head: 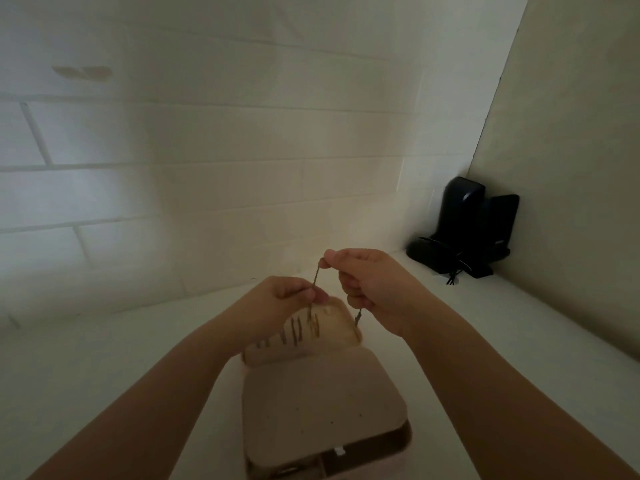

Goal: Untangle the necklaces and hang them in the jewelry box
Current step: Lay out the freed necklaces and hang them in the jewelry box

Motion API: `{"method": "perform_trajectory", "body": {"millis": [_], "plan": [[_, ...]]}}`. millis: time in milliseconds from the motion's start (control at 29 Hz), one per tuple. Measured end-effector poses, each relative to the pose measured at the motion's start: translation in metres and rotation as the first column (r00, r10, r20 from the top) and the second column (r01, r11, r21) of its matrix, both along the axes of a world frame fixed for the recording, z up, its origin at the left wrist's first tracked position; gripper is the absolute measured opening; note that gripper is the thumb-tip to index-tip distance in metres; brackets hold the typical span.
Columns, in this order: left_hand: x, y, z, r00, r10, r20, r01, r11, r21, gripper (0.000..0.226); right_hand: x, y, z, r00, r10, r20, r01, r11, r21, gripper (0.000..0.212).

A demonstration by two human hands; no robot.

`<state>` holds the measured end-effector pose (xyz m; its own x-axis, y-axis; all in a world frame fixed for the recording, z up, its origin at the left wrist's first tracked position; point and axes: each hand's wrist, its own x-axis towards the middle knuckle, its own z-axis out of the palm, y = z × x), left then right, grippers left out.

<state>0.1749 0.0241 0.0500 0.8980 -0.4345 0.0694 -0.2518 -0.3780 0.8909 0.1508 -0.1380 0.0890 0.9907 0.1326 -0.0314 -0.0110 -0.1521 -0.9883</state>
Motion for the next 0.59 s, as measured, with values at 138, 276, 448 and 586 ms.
{"method": "perform_trajectory", "body": {"millis": [138,276,448,586], "plan": [[0.023,-0.004,-0.007,0.998,0.036,0.053,-0.043,0.988,0.149,0.021,0.014,-0.004,-0.003,1.000,-0.004,-0.013,0.004,0.999,-0.034,0.022],[0.044,-0.004,-0.028,0.971,0.141,0.195,-0.213,0.877,0.430,0.030,0.025,-0.010,-0.007,0.999,-0.023,-0.036,0.022,0.999,-0.024,0.021],[0.057,-0.003,-0.042,0.960,0.155,0.235,-0.267,0.763,0.589,0.022,0.033,-0.015,-0.015,0.998,-0.031,-0.055,0.030,1.000,-0.008,0.020],[0.056,-0.005,-0.037,0.951,0.109,0.290,-0.268,0.760,0.592,0.020,0.033,-0.018,-0.019,0.998,-0.026,-0.049,0.027,0.999,0.020,0.019]]}}
